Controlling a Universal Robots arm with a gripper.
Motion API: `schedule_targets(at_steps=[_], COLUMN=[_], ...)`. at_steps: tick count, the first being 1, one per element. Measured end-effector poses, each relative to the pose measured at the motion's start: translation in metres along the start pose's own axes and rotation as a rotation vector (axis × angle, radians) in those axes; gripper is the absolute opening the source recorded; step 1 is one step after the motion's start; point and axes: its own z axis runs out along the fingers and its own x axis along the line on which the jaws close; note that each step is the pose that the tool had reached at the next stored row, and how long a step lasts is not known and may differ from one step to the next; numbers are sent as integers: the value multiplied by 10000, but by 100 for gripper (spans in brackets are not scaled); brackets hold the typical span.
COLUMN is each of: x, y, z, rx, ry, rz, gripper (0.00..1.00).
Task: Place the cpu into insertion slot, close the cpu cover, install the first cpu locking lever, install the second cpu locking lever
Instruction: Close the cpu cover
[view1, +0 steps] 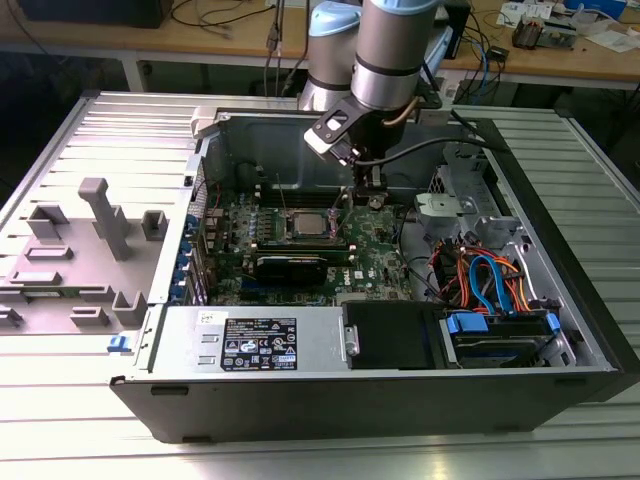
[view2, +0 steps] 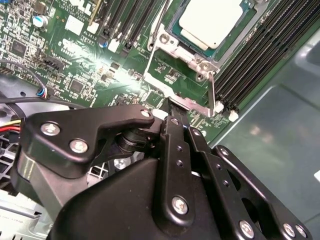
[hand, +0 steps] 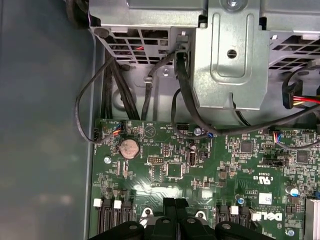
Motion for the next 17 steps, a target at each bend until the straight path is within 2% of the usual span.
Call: schedule_targets(at_steps=[8,17], x=[7,11], y=[-140,-203], z=[0,1], rx=[0,-1], ry=[-1,0], rz=[0,0], gripper=[11,11])
